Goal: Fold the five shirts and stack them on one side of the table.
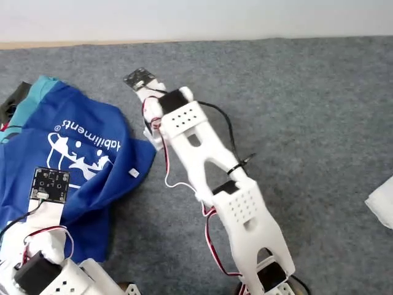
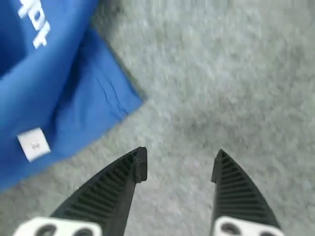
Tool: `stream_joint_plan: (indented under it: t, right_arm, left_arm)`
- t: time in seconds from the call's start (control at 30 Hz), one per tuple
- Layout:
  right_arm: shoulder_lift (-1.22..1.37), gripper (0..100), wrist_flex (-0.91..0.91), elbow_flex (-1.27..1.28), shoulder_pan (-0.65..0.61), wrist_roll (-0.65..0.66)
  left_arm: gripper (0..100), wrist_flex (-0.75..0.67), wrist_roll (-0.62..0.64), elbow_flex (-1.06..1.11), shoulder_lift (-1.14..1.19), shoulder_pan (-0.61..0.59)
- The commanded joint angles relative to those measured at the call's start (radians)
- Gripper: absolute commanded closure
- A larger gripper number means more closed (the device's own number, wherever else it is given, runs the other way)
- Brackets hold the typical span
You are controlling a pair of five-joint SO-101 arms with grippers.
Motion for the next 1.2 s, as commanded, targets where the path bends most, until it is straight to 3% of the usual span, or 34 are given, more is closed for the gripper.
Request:
stream_joint_plan:
  t: [0.0,0.63,0.73,0.93,1.03,1.17]
  right_arm:
    - [0.022,77.2,0.007,-0.114,-0.044,-0.014]
    - [0.222,77.4,-0.018,-0.173,-0.11,-0.008]
    - [0.228,82.2,-0.018,-0.181,-0.108,-0.002]
    - [0.236,99.1,-0.042,-0.212,-0.102,0.169]
    - [0.219,99.0,-0.036,-0.229,-0.077,0.247]
    - [0.185,98.7,0.007,-0.325,-0.042,0.259]
  left_arm:
    - [100,-0.023,-0.002,-0.002,-0.006,-0.006]
    - [100,-0.018,-0.002,-0.007,-0.012,-0.006]
    - [100,-0.018,-0.002,-0.004,-0.012,-0.006]
    - [100,-0.018,-0.002,-0.004,-0.012,-0.006]
    - [100,-0.018,-0.002,-0.002,-0.012,-0.006]
    - [100,-0.018,-0.002,-0.002,-0.012,-0.003]
